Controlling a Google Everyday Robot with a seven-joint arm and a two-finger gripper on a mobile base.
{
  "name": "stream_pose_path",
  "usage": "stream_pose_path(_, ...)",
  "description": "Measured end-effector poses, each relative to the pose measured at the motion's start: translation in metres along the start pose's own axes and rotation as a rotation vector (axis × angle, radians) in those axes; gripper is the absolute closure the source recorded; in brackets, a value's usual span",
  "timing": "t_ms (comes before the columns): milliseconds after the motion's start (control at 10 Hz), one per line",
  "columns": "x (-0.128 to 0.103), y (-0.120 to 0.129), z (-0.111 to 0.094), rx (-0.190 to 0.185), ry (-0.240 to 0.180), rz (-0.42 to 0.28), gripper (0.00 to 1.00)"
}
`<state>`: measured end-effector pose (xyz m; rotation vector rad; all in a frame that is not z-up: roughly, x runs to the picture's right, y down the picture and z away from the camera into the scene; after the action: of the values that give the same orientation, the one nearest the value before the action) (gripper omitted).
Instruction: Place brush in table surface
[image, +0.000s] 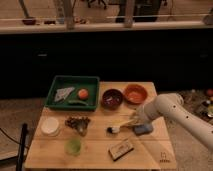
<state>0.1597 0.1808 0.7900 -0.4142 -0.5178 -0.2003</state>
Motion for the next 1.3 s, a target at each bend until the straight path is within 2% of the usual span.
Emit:
stream_pose_path(700, -0.021, -0.005, 0.007, -0.013, -0.016, -0.033, 0.98)
stream_pose_path(1300, -0.012, -0.005, -0.003, 0.012, -0.057, 0.003, 0.39)
